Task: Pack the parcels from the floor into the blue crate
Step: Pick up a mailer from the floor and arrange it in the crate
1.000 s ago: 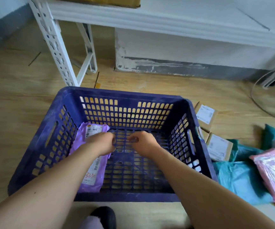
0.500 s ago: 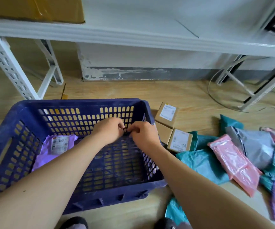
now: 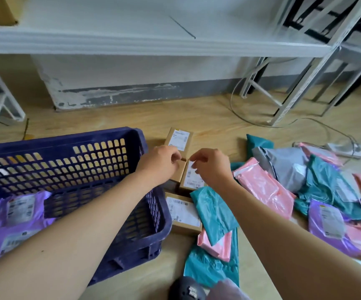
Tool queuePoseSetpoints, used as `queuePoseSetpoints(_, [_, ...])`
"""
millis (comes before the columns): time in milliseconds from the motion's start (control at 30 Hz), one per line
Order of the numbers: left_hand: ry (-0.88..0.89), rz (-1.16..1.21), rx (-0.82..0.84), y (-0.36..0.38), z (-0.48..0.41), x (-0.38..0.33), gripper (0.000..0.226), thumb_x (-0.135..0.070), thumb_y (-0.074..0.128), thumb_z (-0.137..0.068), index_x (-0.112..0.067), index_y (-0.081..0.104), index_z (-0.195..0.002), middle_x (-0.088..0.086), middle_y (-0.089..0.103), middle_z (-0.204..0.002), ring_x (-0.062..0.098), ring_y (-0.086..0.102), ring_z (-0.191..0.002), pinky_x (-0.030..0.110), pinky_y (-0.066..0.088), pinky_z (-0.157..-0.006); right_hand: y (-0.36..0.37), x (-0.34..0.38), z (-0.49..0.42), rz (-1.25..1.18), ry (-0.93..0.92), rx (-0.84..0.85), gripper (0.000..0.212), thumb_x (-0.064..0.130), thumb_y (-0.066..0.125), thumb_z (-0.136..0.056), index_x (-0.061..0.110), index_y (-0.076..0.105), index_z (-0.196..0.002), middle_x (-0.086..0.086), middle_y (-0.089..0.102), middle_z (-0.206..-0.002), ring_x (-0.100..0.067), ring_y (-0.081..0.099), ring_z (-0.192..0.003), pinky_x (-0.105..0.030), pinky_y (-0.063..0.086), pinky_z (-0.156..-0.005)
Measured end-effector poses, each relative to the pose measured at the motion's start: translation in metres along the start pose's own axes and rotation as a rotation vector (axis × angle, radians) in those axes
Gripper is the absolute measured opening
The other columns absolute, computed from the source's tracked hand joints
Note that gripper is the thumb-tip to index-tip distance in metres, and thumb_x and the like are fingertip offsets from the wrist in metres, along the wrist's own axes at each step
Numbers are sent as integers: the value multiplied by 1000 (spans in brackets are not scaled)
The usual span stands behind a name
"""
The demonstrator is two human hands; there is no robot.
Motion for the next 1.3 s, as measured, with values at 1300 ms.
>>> queuePoseSetpoints(1300, [-163,-139,474,164,-24,16,56,-17,54,-89,-20,35,-141,7,35,-141,25,47,-121,36,46,-95,96,-160,-3,366,393,349,26,12,52,-82,5,59,-106,-12,63,-106,-28,60,-99,-27,43,-72])
Point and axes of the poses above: each hand's wrist, its own z-axis away from the middle knuckle, its own y-axis out of the palm, x = y × z, the point moved 8 cm from there along -z, towards the middle knuckle
